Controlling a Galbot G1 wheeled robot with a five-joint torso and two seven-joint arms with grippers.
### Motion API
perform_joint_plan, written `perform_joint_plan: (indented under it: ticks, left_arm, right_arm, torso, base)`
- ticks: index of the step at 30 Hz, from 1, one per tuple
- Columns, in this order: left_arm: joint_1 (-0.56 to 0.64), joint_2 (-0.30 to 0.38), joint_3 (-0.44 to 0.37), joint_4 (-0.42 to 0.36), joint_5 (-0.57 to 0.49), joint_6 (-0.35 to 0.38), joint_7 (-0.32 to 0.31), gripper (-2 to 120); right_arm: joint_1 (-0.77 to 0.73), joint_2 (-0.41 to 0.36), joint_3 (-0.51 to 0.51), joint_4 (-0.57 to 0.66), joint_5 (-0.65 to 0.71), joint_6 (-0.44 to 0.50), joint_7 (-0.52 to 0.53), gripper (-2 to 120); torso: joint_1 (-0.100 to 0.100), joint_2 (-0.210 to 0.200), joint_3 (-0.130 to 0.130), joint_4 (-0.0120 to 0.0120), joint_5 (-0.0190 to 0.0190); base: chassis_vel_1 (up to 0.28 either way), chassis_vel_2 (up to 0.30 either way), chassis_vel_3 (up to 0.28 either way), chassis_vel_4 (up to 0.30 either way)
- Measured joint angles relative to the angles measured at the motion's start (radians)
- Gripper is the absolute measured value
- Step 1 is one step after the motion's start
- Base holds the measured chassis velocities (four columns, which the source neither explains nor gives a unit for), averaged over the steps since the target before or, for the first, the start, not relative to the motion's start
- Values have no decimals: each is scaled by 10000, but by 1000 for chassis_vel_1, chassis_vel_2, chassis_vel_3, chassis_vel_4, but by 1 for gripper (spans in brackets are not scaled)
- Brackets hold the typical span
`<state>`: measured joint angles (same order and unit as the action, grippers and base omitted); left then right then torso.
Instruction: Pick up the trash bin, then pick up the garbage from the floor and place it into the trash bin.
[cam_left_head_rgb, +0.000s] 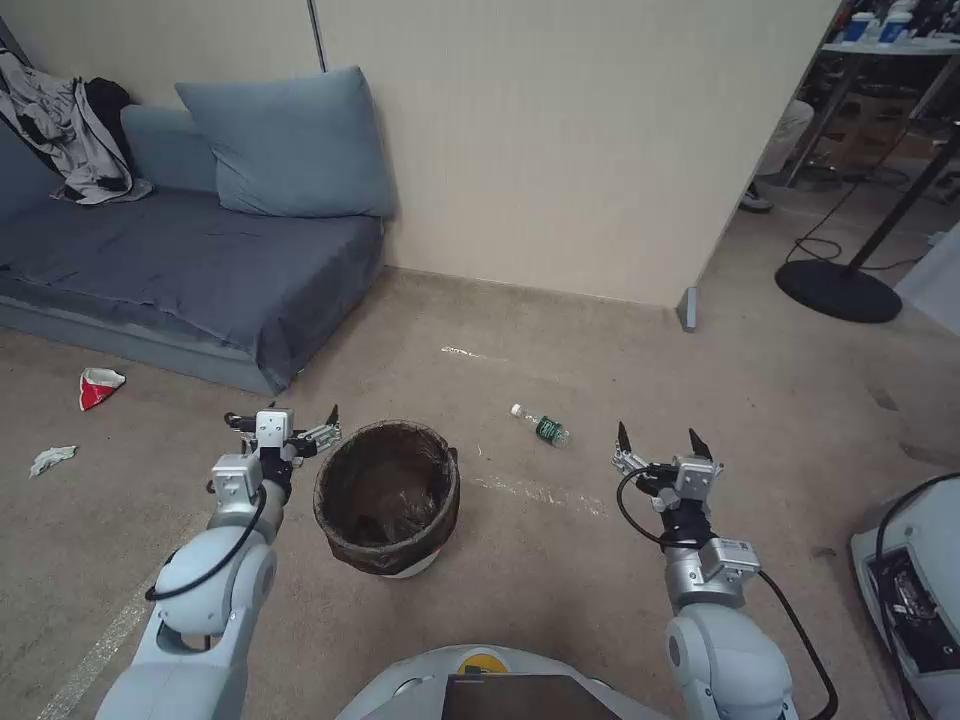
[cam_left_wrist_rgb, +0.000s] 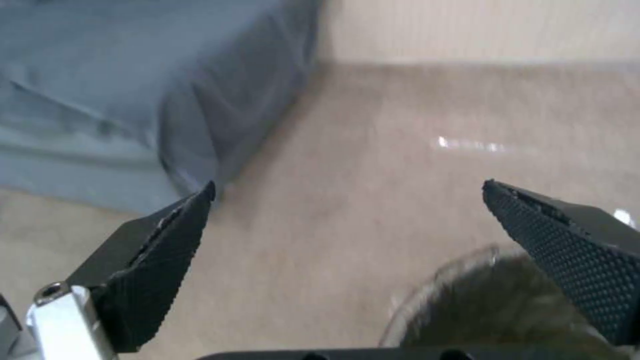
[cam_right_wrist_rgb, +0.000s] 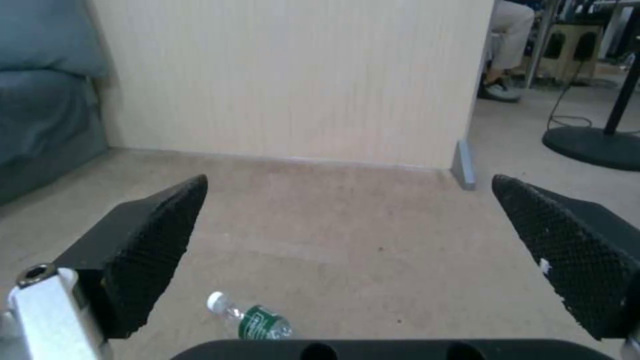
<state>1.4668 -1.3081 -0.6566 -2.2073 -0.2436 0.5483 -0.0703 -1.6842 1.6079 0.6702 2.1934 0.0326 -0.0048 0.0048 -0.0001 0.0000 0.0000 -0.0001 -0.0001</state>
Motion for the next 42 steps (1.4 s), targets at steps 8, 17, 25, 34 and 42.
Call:
perform_joint_plan:
  ticks: [8, 17, 25, 34, 42]
  left_arm:
    - [-534, 257, 283, 690, -310, 1179, 1, 100]
    - [-803, 244, 831, 1308, -519, 1864, -357, 100]
    - [-786, 43, 1215, 1639, -694, 1930, -690, 100]
    - [-866, -65, 1276, 2036, -610, 1915, -803, 100]
    - [-841, -23, 1062, 2118, -725, 1894, -989, 100]
  right_arm:
    - [90, 2, -43, -161, -62, -194, 148, 100]
    - [189, 1, -119, -348, -142, -300, 287, 100]
    - [242, 1, -178, -494, -174, -306, 354, 100]
    - [370, 1, -222, -679, -166, -325, 397, 100]
    - [474, 1, -248, -789, -165, -389, 405, 100]
  torso:
    - [0, 0, 0, 2, 0]
    - [0, 0, 0, 1, 1]
    - [0, 0, 0, 1, 1]
    - [0, 0, 0, 1, 1]
    - [0, 0, 0, 1, 1]
  base:
    - [0, 0, 0, 0]
    - [0, 0, 0, 0]
    - [0, 0, 0, 0]
    - [0, 0, 0, 0]
    - [0, 0, 0, 0]
